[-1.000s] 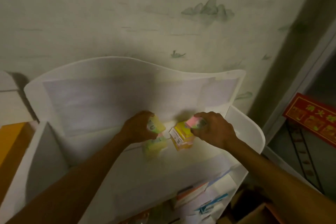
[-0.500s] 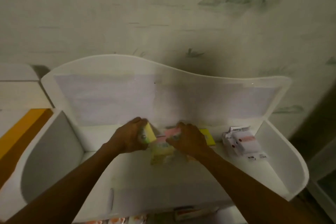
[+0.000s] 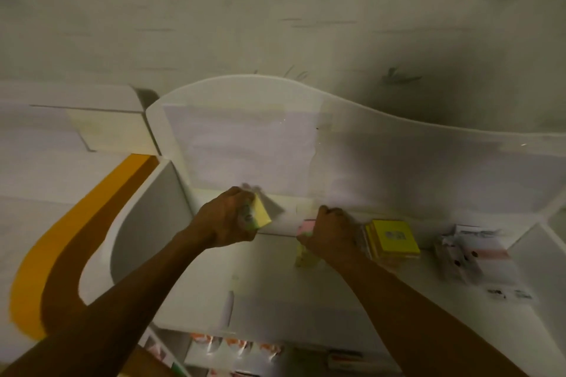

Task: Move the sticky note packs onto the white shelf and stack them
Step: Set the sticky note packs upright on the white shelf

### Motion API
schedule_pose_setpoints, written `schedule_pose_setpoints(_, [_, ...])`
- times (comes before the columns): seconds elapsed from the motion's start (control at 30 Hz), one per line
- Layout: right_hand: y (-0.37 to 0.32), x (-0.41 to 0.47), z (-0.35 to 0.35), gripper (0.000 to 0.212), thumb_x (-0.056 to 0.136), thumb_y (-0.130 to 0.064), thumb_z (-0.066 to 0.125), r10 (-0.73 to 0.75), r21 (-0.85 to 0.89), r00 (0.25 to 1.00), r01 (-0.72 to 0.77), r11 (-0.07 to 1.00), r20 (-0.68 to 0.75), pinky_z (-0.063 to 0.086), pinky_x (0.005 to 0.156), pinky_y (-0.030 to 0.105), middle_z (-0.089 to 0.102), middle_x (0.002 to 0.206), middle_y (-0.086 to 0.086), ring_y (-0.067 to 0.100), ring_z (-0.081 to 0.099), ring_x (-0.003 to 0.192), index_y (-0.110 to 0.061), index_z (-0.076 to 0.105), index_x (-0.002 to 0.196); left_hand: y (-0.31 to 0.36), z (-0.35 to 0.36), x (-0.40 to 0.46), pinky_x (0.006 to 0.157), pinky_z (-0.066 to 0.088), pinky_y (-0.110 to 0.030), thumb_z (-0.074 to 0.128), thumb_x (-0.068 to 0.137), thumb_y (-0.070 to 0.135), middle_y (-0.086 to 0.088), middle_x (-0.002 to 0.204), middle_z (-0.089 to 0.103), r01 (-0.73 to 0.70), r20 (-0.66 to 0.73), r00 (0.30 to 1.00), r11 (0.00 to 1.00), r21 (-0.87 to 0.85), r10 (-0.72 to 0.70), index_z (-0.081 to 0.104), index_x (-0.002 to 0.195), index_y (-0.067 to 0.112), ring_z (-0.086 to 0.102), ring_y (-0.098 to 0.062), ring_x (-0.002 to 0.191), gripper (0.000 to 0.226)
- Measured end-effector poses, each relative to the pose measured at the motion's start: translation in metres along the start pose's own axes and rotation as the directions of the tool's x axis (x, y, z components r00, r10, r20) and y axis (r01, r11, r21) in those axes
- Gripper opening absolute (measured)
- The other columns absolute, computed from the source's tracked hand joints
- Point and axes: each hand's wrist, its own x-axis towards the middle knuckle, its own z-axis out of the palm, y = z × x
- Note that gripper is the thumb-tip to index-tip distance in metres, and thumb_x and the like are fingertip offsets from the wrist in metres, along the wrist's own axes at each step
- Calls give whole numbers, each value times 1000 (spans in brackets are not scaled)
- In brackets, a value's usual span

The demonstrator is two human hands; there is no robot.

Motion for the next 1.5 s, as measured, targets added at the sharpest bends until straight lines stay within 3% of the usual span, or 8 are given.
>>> schedule_pose_setpoints(0.27, [6,-2,-18,88,79,-70,55,-38,-27,999,39,999,13,40,100,37,45,135,22,34,47,121,-5,42,136,6,0,4,80,43,-23,80,66,42,3,130,52,-44,4,999,999,15,44,47,133,21,56,-18,106,78])
schedule_pose_setpoints(0.5, [44,-8,-87,53,84,-62,55,-157,21,987,157,987,15,47,81,29,63,115,9,25,59,103,-15,61,108,39,2,27,76,44,-22,77,61,38,8,136,39,-279,136,955,952,126,262,32,140,27,54,-17,109,92])
schedule_pose_setpoints(0.6, [68,-13,-113,39,87,-56,52,-123,87,992,125,988,-23,43,76,27,63,105,6,25,60,99,-19,59,95,60,12,42,100,42,-29,78,60,32,2,145,31,-448,266,883,862,235,387,26,146,22,44,-21,126,102])
schedule_pose_setpoints(0.77, [112,-27,-134,44,89,-54,54,-53,126,997,59,990,-55,42,92,30,58,126,4,23,54,116,-23,57,120,103,40,54,117,21,-37,75,71,9,-10,156,19,-652,472,744,671,353,474,23,150,13,22,-28,143,94])
schedule_pose_setpoints(1.0, [166,-52,-134,46,89,-54,56,60,141,996,-51,989,-61,43,99,33,54,132,2,20,52,121,-30,53,128,114,68,59,83,55,-28,85,53,17,-1,120,64,-864,530,468,240,443,707,64,115,19,61,-20,113,66])
schedule_pose_setpoints(1.13, [183,-62,-134,47,90,-49,58,75,123,996,-68,990,-50,43,95,29,53,133,5,21,55,118,-27,52,131,110,70,63,82,56,-32,67,60,12,-1,121,65,-889,470,369,156,431,802,64,114,18,61,-21,115,54])
schedule_pose_setpoints(1.33, [194,-66,-132,50,89,-49,60,83,128,995,-76,989,-47,45,97,33,54,131,7,22,53,119,-27,52,132,110,68,58,88,52,-29,84,46,21,-3,126,63,-863,485,457,241,444,745,58,122,18,59,-21,119,81])
schedule_pose_setpoints(1.5, [191,-66,-134,53,89,-51,59,58,83,998,-55,995,-35,44,94,31,52,134,6,22,53,119,-28,48,135,107,65,50,116,25,-37,72,69,5,-5,160,15,-791,434,611,505,345,662,15,152,18,13,-22,147,101])
